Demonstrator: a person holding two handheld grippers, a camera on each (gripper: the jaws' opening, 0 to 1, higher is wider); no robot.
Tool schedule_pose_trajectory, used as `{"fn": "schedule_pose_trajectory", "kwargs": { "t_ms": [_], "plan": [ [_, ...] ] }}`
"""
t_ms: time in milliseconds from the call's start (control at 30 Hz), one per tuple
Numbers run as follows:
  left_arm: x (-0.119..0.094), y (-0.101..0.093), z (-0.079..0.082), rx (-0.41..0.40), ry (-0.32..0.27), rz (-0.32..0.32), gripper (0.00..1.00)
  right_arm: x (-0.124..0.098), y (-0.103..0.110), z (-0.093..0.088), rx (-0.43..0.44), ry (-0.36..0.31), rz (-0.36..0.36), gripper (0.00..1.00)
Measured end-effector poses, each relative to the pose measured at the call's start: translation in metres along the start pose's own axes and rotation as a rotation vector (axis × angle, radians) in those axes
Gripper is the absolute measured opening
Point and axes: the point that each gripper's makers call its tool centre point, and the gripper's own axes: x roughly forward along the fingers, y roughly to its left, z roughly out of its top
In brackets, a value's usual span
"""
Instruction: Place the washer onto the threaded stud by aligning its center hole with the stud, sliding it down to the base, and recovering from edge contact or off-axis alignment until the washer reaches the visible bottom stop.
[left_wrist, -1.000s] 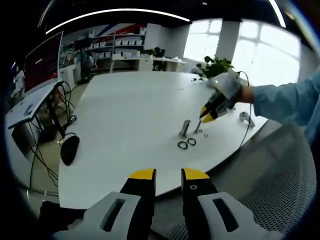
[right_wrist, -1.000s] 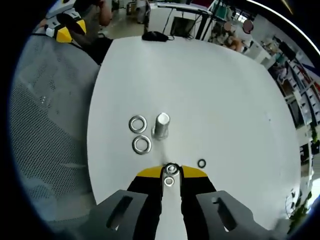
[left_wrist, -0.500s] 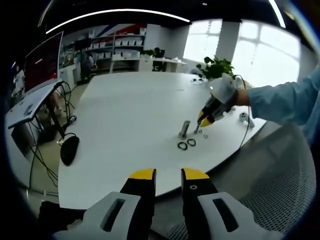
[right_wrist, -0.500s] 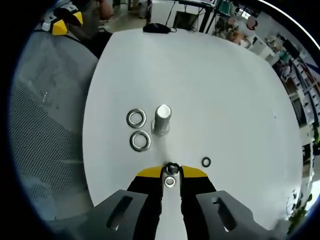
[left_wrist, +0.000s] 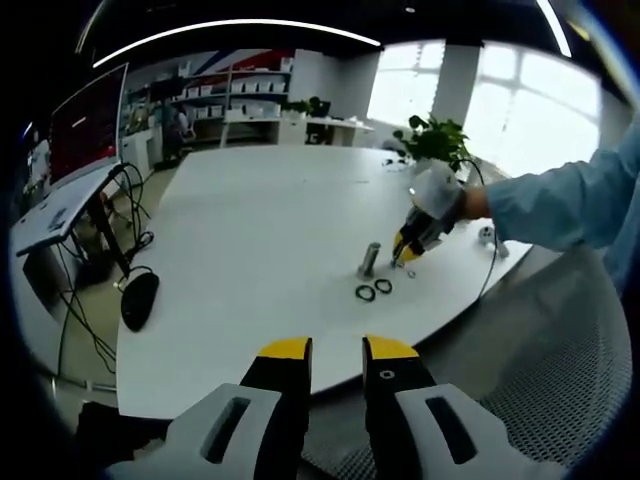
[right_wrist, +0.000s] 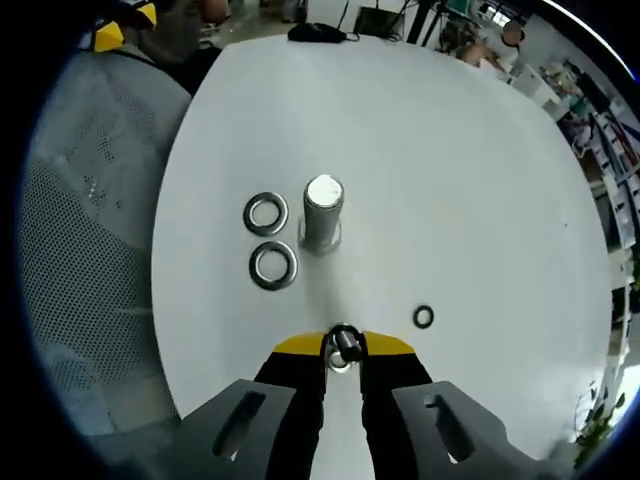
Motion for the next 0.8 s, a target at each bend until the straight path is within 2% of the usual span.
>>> {"fn": "schedule_pose_trajectory", "kwargs": {
  "t_ms": [200, 800],
  "plan": [
    [0.0, 0.0, 0.0, 0.001, 0.002, 0.0, 0.18, 0.007, 0.004, -0.009, -0.008, 0.045, 0.027, 0.14],
    [0.001, 0.0, 0.0, 0.001, 0.003, -0.001, 0.18, 0.011, 0.005, -0.012, 0.011, 0.049, 0.03, 0.14]
  ]
}}
